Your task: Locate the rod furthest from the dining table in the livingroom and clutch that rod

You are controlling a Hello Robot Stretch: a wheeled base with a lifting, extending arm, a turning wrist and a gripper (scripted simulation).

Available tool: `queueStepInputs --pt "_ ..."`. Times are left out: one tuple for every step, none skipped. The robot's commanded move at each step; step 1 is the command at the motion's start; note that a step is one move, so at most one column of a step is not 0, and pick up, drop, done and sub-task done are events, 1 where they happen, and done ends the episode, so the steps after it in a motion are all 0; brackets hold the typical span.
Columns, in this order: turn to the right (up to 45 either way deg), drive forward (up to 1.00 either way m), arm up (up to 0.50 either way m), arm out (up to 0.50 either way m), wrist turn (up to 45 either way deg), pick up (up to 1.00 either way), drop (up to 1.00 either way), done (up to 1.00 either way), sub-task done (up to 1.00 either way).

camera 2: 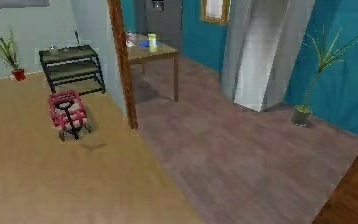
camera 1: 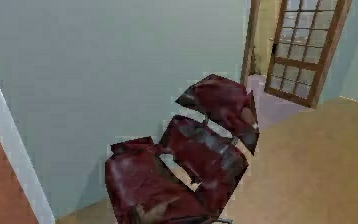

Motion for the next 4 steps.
queueStepInputs --pt "45.0 0.00 0.00 0.00 0.0 0.00 0.00 0.00 0.00" --pt "21.0 0.00 0.00 0.00 0.0 0.00 0.00 0.00 0.00" --pt "0.0 0.90 0.00 0.00 0.0 0.00 0.00 0.00 0.00" --pt "-45.0 0.00 0.00 0.00 0.0 0.00 0.00 0.00 0.00"
